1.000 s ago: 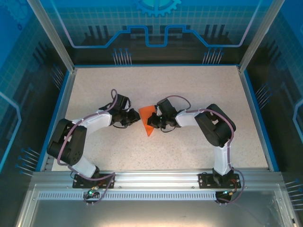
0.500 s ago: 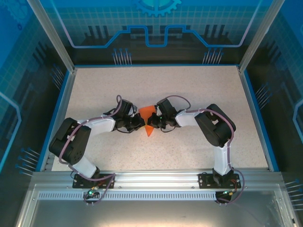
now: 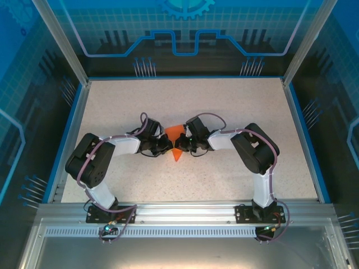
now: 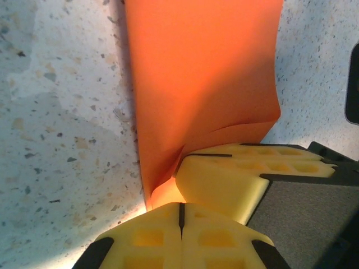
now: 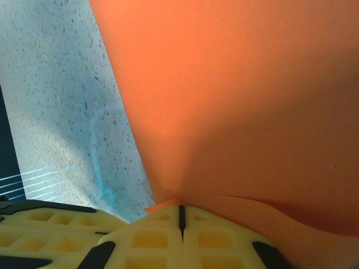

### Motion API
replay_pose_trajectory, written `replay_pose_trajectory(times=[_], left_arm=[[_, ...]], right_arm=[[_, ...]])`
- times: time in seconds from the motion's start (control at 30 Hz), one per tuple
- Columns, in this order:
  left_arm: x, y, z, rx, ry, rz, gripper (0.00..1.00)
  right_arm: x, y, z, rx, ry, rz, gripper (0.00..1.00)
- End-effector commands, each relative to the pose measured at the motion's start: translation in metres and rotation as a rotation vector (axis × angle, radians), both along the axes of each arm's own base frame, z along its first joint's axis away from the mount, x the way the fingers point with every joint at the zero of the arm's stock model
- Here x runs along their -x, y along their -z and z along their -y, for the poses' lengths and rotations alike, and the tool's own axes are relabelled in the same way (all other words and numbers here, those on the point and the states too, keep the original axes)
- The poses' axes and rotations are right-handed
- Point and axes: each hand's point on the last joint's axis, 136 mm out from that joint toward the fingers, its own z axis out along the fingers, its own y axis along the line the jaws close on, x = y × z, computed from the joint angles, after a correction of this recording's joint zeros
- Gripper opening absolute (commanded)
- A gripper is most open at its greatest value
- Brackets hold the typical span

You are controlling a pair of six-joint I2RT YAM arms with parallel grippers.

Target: Fold a paper plane with a square sheet of paper (pick it up from the middle)

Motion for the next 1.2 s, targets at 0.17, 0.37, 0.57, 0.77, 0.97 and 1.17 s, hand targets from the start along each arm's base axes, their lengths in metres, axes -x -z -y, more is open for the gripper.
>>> replay_pose_trajectory(times=[0.17,0.37,0.57,0.77,0.97,1.17], left_arm=[[-0.013,0.014,-0.005,-0.059,-0.047,-0.006,0.00],[-0.008,0.025,-0.011,-0.095,-0.058,-0.034,0.00],[-0.004,0.033,-0.015,-0.122,-0.059,-0.058,0.00],[0.000,0.038,-0.019,-0.153,-0.053,-0.074,0.00],[0.004,0.043,-0.020,-0.168,-0.045,-0.093,0.00],[0.006,0.045,-0.020,-0.170,-0.038,-0.098,0.00]], right_arm=[[0.033,0.052,0.031,0.167,0.014,-0.149,0.00],[0.033,0.048,0.029,0.152,0.020,-0.145,0.00],[0.030,0.039,0.024,0.121,0.019,-0.136,0.00],[0.022,0.007,0.013,0.031,0.002,-0.074,0.00],[0.019,-0.023,0.003,-0.047,-0.040,-0.007,0.00],[0.028,-0.023,0.007,-0.061,-0.047,-0.009,0.00]])
